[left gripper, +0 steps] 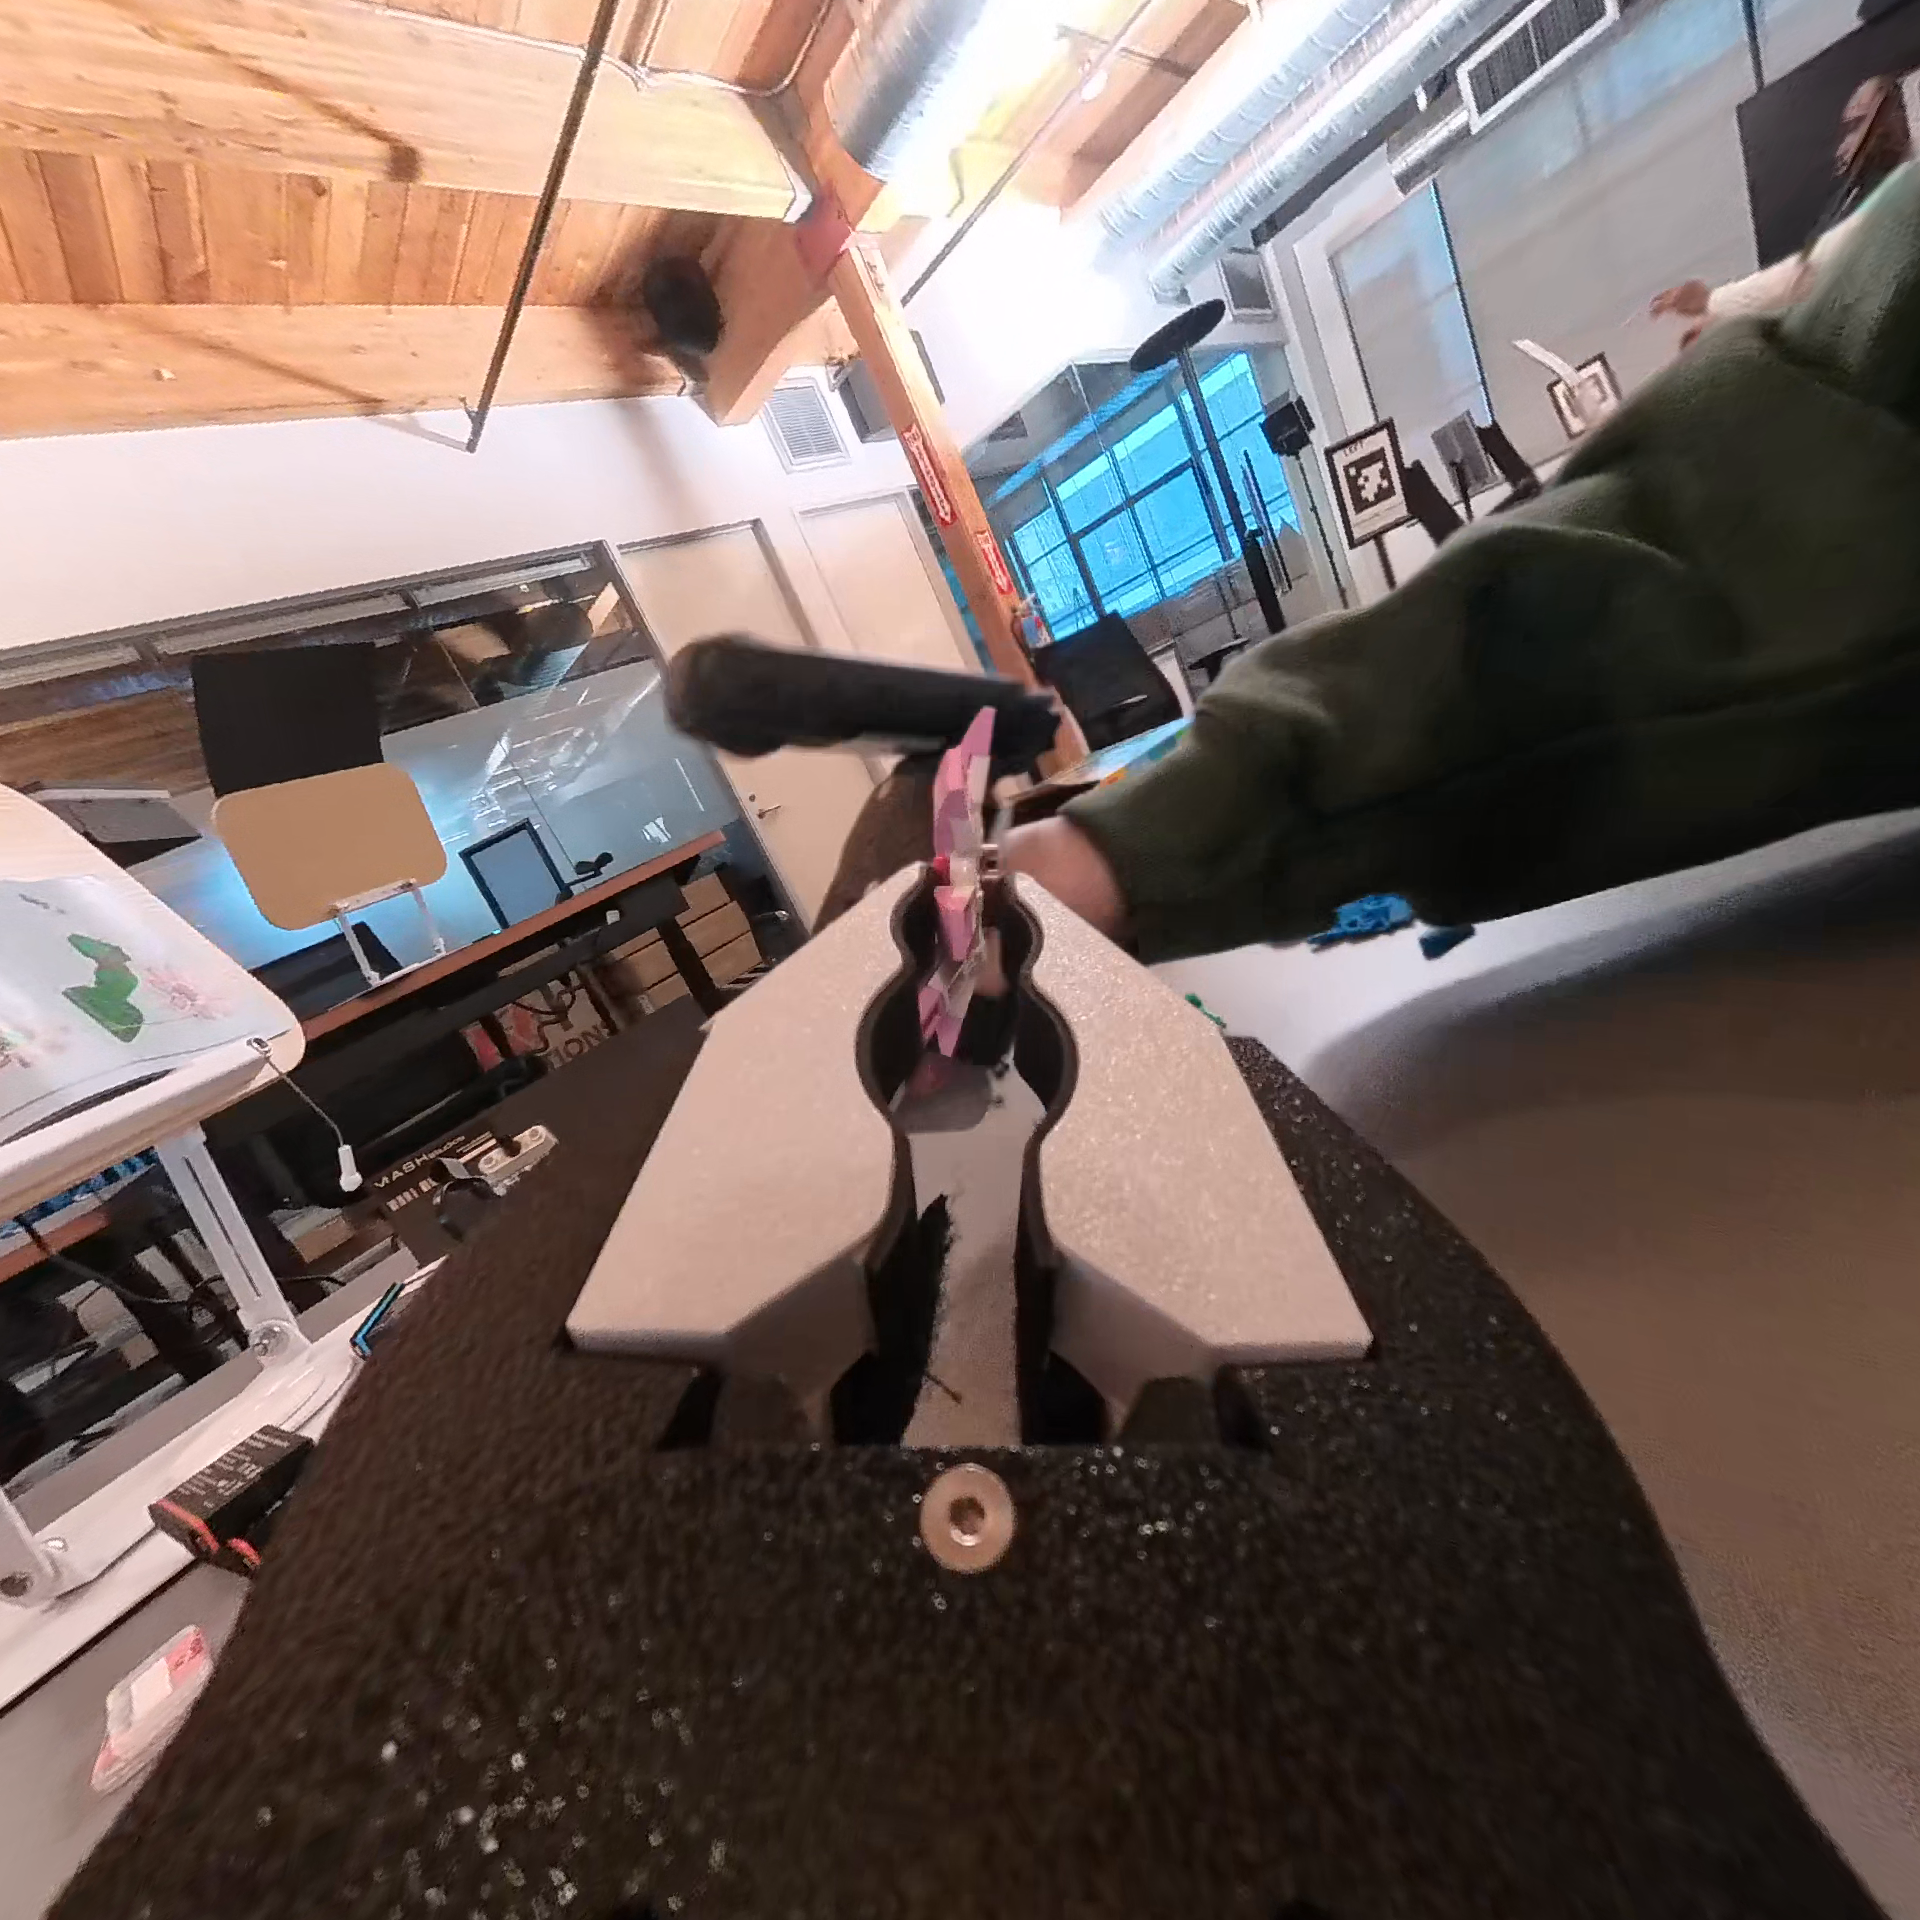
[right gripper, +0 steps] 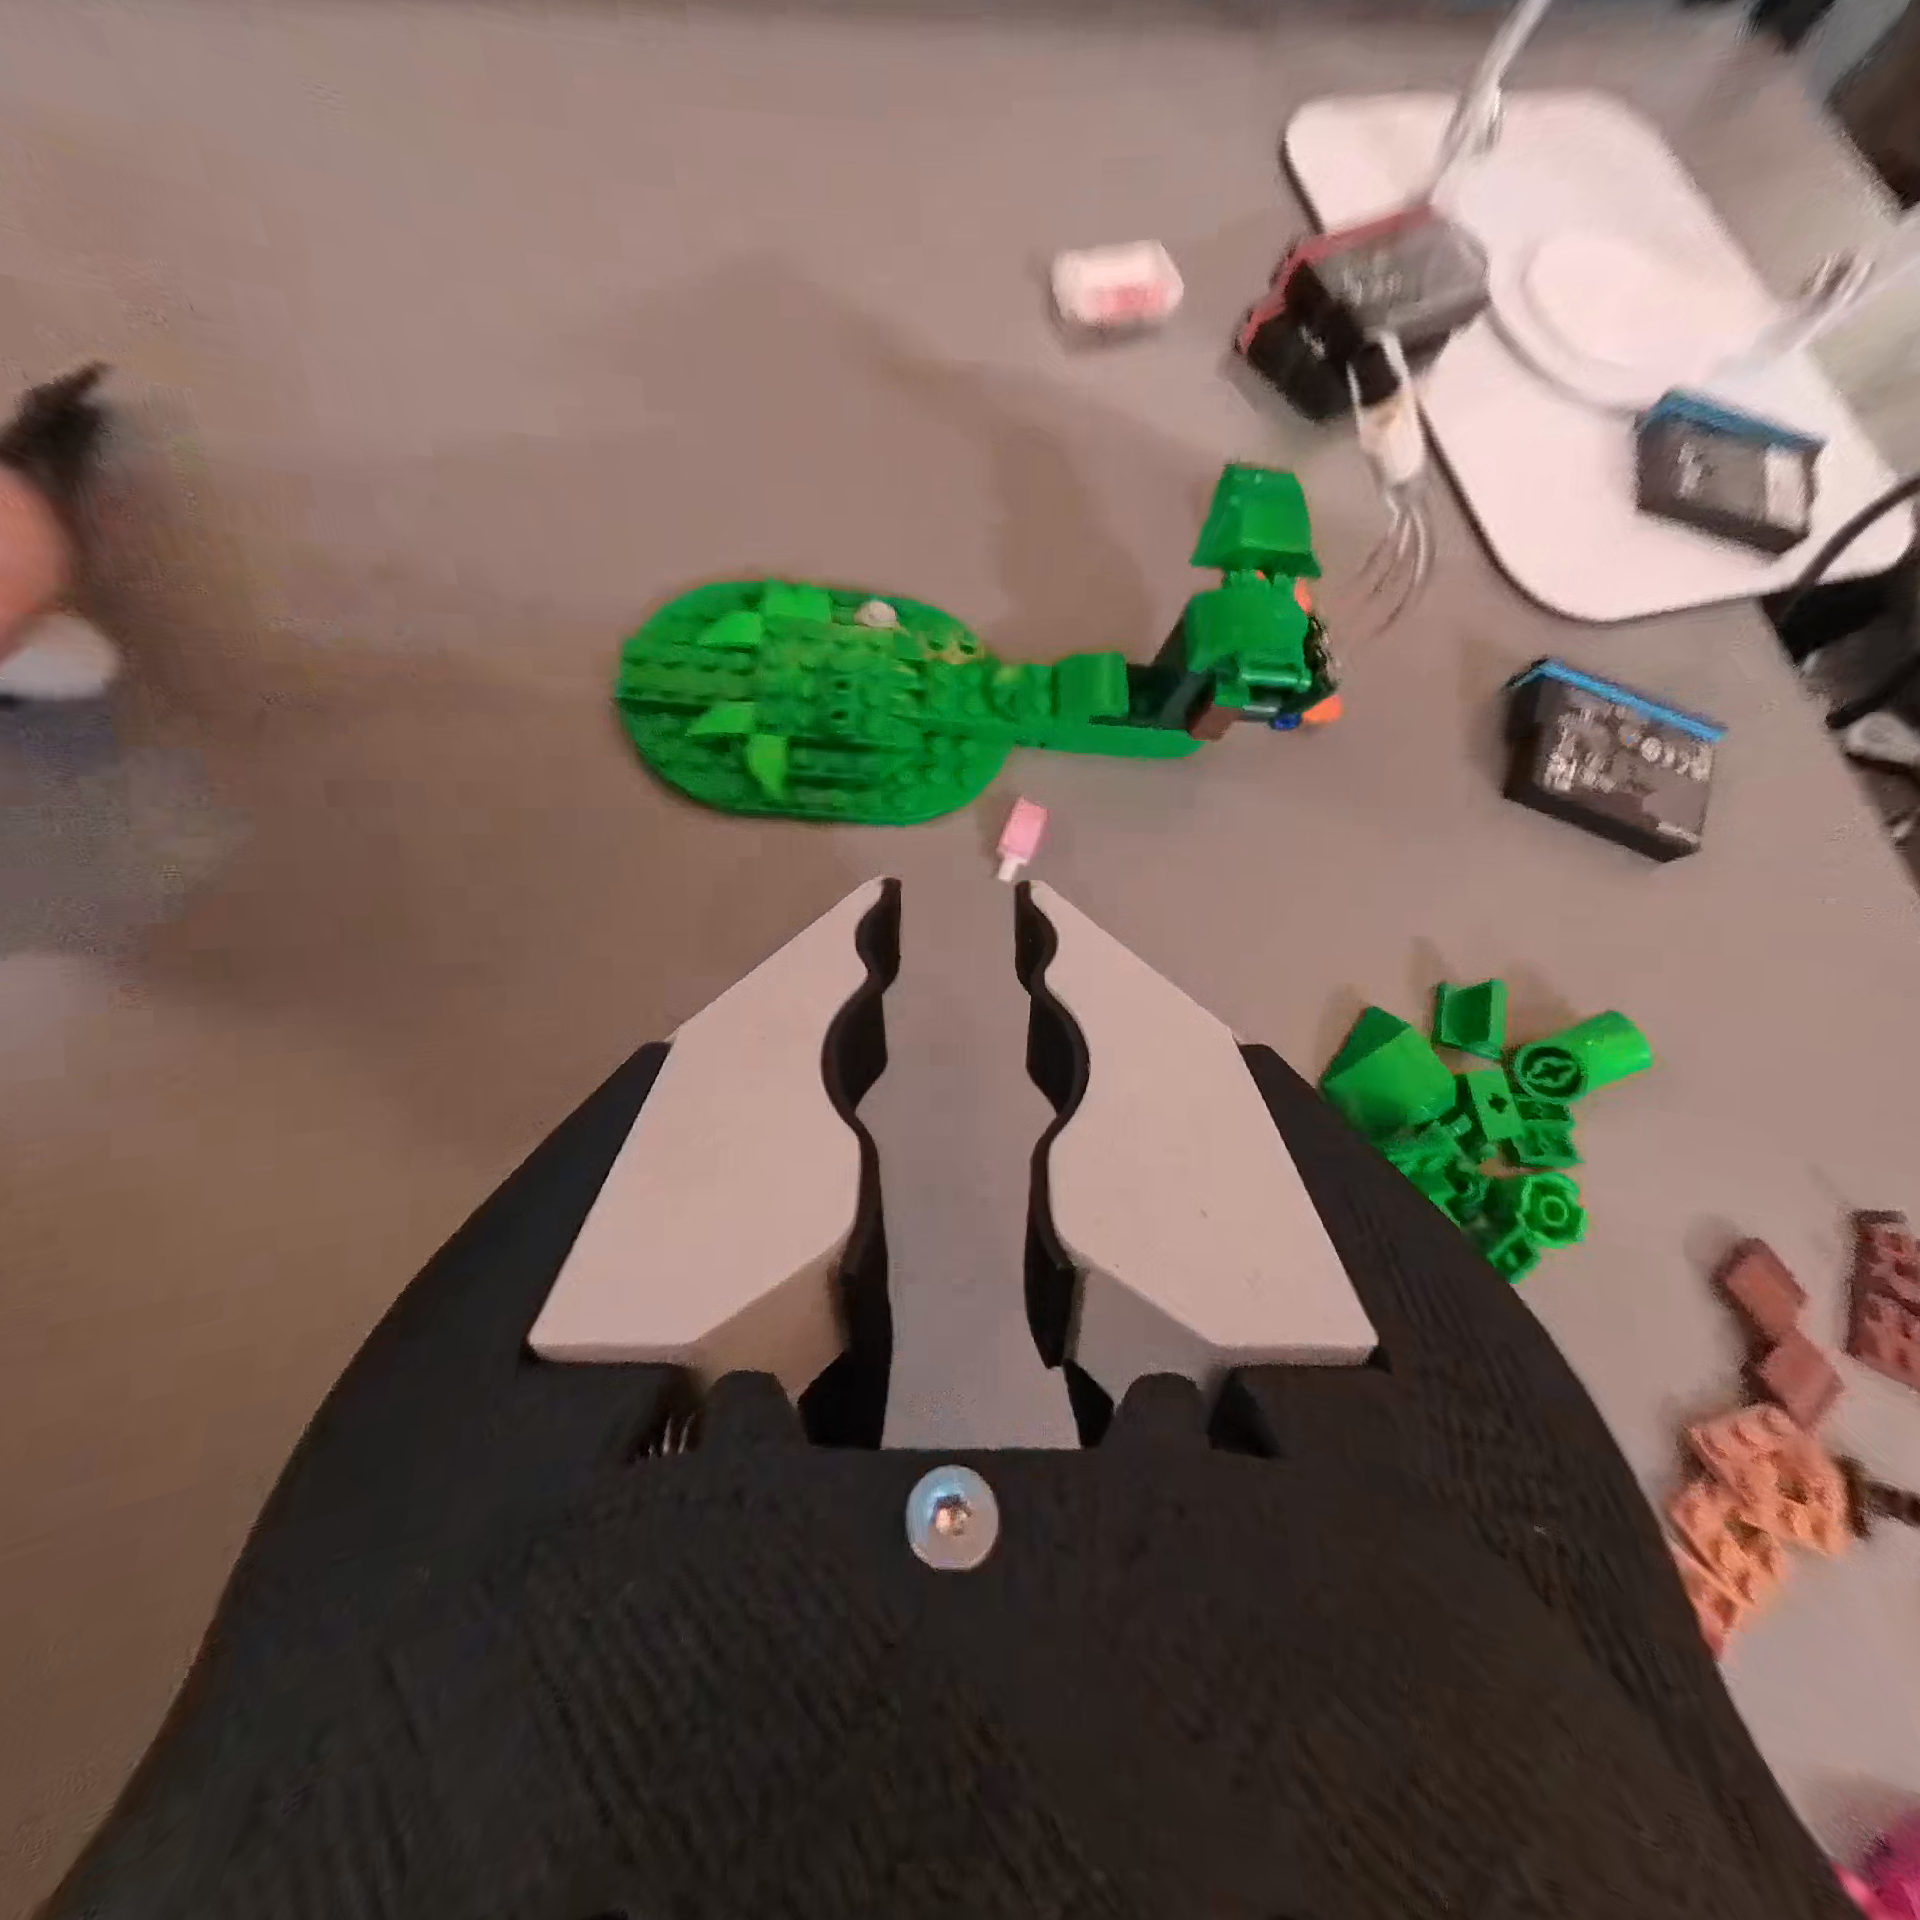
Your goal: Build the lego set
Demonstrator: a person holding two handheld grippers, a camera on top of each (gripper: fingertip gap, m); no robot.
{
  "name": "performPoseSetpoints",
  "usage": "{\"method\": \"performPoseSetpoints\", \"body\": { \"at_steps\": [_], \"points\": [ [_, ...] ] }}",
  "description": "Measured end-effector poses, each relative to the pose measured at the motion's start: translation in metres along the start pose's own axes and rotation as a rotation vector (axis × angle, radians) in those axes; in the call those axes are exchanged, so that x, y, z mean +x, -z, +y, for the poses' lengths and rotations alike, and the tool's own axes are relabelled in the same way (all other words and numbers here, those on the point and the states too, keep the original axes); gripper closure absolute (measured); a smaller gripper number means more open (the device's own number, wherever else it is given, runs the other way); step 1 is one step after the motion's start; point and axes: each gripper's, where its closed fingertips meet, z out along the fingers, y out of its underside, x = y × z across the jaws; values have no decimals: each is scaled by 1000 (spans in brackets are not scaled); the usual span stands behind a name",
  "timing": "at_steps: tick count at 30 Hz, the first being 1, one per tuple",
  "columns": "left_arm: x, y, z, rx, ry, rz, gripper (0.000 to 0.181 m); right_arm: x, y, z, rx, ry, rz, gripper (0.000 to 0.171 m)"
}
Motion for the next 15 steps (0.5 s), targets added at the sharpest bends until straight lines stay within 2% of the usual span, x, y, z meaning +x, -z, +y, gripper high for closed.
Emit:
{"method": "performPoseSetpoints", "body": {
  "at_steps": [1, 5, 11, 13, 15],
  "points": [
    [0, 0, 0, -1, 1, 2, 173, 5, -9, 3, -31, -39, -6, 149],
    [-2, 0, 2, -1, 16, 0, 173, 10, -29, 6, -56, -165, -51, 147],
    [1, -3, 5, -16, 2, 12, 173, 13, -44, 11, -131, -104, 22, 149],
    [1, -3, 5, -16, -1, 14, 173, 17, -46, 11, -146, -84, 56, 162],
    [0, -3, 5, -16, 2, 7, 173, 18, -43, 13, -167, -71, 71, 164]
  ]
}}
